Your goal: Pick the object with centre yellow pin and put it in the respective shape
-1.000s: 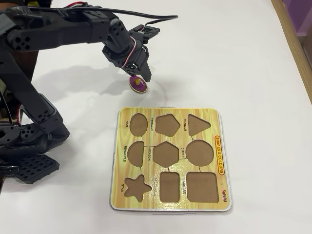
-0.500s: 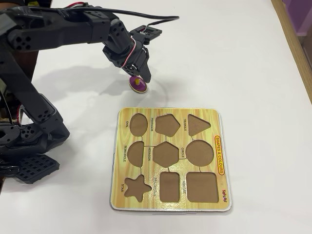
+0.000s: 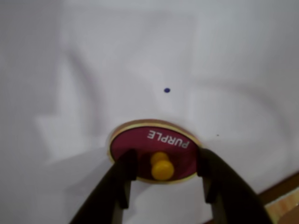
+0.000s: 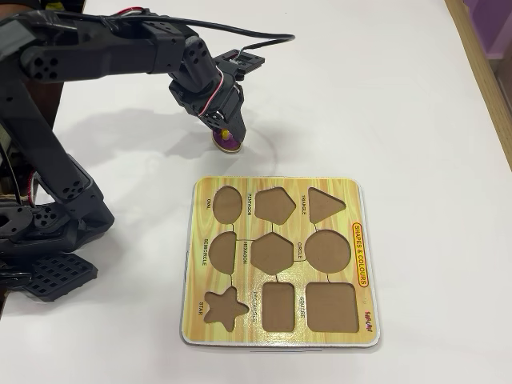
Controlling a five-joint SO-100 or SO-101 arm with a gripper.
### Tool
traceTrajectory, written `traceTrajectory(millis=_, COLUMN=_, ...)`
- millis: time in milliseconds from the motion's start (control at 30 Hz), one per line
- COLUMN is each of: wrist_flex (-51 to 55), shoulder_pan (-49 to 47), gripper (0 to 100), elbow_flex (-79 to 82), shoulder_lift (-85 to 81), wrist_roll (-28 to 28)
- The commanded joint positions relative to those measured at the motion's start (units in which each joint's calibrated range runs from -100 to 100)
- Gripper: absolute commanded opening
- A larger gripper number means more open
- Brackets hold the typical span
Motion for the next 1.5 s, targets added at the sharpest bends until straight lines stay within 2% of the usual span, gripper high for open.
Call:
traceTrajectory(millis=0, wrist_flex=-0.2, shoulder_pan=-0.3, gripper=15, elbow_flex=-1.0, shoulder_lift=-0.5, wrist_roll=-0.3)
traceTrajectory(millis=1467, wrist_flex=-0.2, shoulder_pan=-0.1, gripper=15, elbow_flex=1.3, shoulder_lift=-0.9, wrist_roll=-0.3)
